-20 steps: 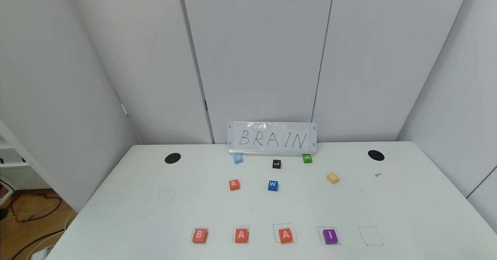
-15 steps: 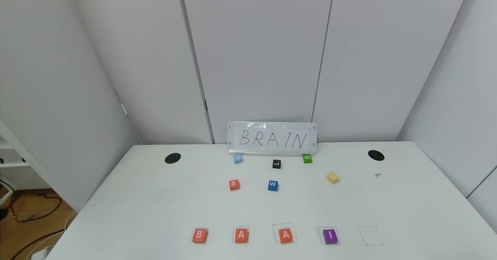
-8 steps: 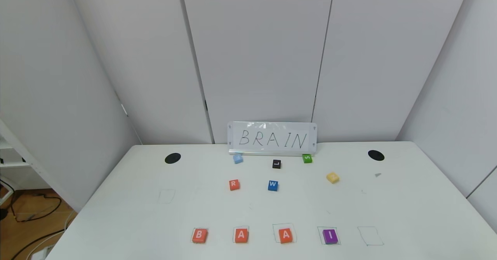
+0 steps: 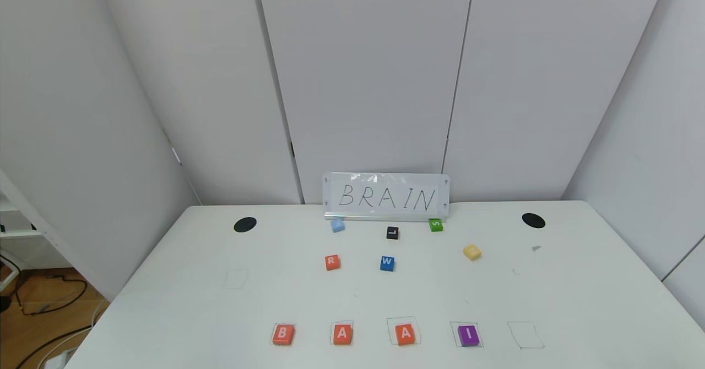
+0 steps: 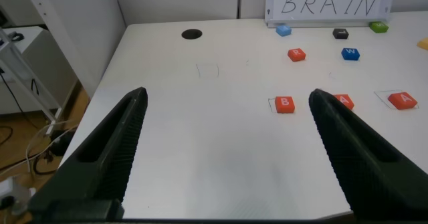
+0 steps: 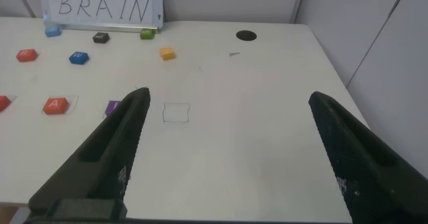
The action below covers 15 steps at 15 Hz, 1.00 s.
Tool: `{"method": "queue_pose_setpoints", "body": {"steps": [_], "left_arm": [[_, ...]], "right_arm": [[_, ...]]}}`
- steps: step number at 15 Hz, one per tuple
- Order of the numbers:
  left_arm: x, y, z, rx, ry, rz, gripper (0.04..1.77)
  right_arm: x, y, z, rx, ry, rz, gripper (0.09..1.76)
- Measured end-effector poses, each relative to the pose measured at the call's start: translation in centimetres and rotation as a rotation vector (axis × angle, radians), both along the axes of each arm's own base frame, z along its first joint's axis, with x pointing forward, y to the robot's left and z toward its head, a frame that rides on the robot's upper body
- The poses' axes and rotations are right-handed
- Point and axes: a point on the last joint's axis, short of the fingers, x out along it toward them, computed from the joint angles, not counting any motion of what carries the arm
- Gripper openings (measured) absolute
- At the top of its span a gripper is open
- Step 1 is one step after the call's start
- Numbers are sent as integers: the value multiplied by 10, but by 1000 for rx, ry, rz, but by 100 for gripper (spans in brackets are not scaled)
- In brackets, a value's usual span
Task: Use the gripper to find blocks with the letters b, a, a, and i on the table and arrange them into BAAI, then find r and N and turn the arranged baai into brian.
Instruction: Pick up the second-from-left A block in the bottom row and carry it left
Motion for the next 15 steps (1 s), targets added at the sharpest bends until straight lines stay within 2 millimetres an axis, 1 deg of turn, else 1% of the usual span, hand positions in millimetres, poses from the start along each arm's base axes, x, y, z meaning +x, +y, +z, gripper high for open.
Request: {"method": "queue_pose_setpoints", "body": {"steps": [15], "left_arm": [[0, 0, 0, 1, -1, -2, 172]], "right_arm": [[0, 0, 0, 1, -1, 1, 171]]}}
